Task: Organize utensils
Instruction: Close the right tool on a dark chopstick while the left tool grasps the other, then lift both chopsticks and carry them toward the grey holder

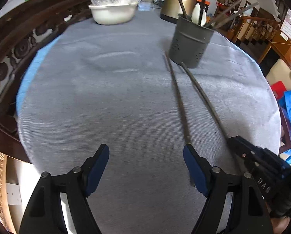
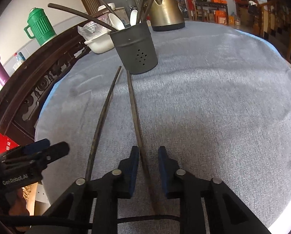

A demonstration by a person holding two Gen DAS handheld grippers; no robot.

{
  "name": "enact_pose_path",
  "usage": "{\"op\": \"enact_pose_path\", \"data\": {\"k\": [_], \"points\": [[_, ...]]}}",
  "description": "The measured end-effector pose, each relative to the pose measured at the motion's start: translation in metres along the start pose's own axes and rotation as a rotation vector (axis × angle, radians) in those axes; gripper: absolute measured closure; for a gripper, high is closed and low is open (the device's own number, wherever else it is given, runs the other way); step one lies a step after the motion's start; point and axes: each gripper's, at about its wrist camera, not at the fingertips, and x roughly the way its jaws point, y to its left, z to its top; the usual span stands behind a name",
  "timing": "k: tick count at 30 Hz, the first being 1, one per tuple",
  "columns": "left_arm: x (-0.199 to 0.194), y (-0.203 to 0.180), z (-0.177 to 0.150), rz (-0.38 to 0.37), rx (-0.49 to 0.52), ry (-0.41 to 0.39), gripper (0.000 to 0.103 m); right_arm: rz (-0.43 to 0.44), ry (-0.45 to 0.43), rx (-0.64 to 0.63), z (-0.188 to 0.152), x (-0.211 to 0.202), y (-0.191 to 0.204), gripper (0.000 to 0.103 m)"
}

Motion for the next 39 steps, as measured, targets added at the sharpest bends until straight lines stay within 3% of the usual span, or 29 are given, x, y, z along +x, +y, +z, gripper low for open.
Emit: {"op": "enact_pose_path", "data": {"k": [4,10,14,16,18,24,31,39], "points": [[0.013,-0.011,0.0,-0.008,0.014,0.034,0.046,0.007,-0.012,-0.016,-0.002,-0.001,0.0,0.089],[0.012,-0.025,0.002,-0.046,0.037,0.031,0.048,0.021,-0.015,-0.015,-0.006,-0.004,-0.003,0.093],[0.015,-0.033,0.002,-0.033,0.068,0.028,0.049,0.025,-0.018,-0.016,-0.008,-0.006,-0.005,0.093],[0.018,-0.038,0.002,-0.03,0.088,0.021,0.055,0.022,-0.02,-0.013,-0.009,-0.007,-0.006,0.094],[0.019,-0.043,0.002,-0.034,0.116,0.014,0.071,0.013,-0.023,-0.004,-0.01,-0.008,-0.009,0.094],[0.02,-0.058,-0.005,-0.019,0.206,-0.015,0.093,-0.001,-0.019,0.054,-0.011,-0.014,-0.023,0.094],[0.011,-0.06,-0.019,-0.052,0.253,-0.024,0.094,0.056,0.005,0.172,-0.012,-0.018,-0.038,0.094],[0.0,-0.055,-0.035,-0.113,0.273,0.003,0.095,0.087,0.021,0.19,-0.012,-0.017,-0.04,0.092]]}}
